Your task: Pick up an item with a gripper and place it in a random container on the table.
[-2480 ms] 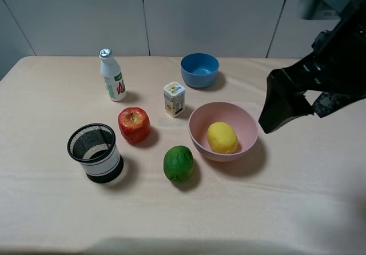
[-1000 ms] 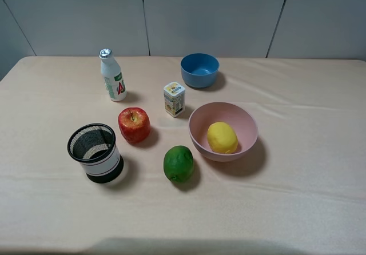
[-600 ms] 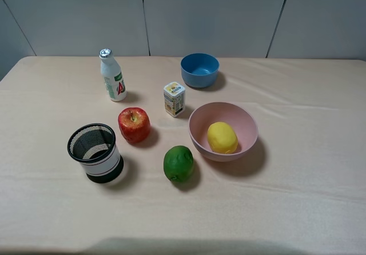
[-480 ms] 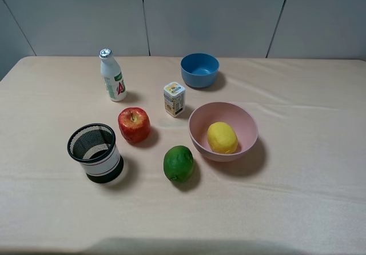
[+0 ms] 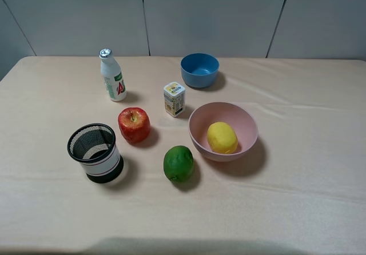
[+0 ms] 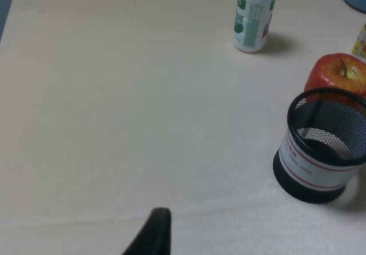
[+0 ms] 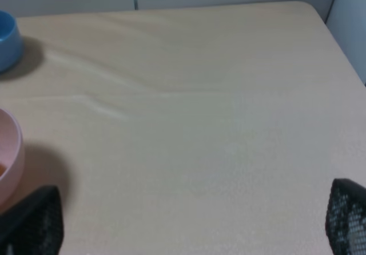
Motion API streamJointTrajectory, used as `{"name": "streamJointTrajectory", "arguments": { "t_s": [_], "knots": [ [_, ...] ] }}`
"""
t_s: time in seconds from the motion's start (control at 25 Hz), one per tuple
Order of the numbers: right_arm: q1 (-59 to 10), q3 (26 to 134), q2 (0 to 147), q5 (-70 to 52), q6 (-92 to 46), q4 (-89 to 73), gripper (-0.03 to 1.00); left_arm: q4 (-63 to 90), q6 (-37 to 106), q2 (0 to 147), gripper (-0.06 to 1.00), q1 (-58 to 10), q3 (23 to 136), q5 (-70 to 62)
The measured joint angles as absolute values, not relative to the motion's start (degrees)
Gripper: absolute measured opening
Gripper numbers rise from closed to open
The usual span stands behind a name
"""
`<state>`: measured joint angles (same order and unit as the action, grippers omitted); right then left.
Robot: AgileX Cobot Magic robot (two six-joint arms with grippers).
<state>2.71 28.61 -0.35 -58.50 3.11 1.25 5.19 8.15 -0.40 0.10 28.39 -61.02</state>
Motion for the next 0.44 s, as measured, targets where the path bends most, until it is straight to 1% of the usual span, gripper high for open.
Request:
{"name": "streamJointTrajectory", "arguments": {
  "t_s": [0.44],
  "knots": [
    [2.7,28.6,-0.3,-58.5,3.1,1.2,0.69,5.2,8.2,-0.4,0.99,0.1,28.4,-61.0]
  ]
}}
